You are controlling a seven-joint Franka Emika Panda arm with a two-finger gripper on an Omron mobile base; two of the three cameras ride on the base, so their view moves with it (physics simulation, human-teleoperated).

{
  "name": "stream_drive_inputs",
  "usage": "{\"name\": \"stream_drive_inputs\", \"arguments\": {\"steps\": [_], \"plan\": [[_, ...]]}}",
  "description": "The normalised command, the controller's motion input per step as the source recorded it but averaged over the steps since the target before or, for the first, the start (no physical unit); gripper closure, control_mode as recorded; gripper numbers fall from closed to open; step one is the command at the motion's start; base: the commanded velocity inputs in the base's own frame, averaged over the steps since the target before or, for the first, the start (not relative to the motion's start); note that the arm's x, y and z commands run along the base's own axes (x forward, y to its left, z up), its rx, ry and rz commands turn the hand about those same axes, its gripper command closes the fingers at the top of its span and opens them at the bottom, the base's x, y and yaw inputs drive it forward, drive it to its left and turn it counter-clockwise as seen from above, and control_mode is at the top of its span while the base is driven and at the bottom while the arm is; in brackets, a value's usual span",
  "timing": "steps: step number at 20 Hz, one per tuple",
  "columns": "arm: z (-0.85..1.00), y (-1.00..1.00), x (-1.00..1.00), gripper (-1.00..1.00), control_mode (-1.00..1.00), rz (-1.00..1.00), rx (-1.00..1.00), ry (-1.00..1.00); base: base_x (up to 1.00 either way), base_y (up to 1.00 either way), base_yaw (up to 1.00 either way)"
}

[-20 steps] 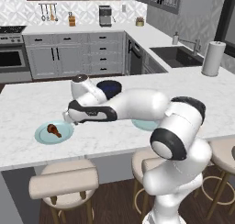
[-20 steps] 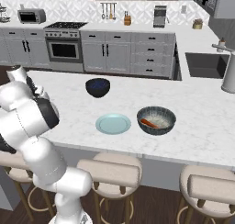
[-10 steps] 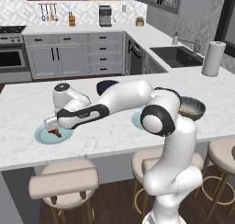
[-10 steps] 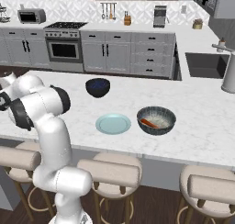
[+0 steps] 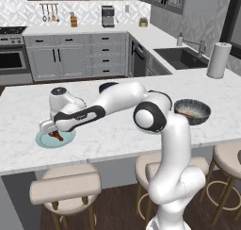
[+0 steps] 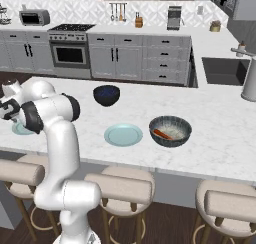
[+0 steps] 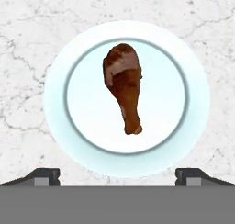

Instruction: Pick the chicken drumstick and carrot from their plates and place them in the bowl. Then put the bowl in the fridge.

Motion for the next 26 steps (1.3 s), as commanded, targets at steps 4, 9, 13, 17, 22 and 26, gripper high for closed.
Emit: {"name": "stream_drive_inputs", "arguments": {"steps": [4,9,13,17,22,26], "plan": [[-0.29,0.00,0.31,-1.00,-1.00,0.08,0.00,0.05,0.00,0.00,0.00],[-0.38,0.00,0.23,-1.00,-1.00,0.08,0.00,0.06,0.00,0.00,0.00],[-0.26,0.08,0.49,-1.00,-1.00,0.05,0.00,0.02,0.00,0.00,0.00],[-0.10,0.09,0.42,-1.00,-1.00,0.02,0.00,0.04,0.00,0.00,0.00],[-0.18,0.49,0.24,-1.00,-1.00,0.00,0.00,0.03,0.00,0.00,0.00],[-0.29,0.43,0.00,-1.00,-1.00,0.00,0.00,0.01,0.00,0.00,0.00]]}}
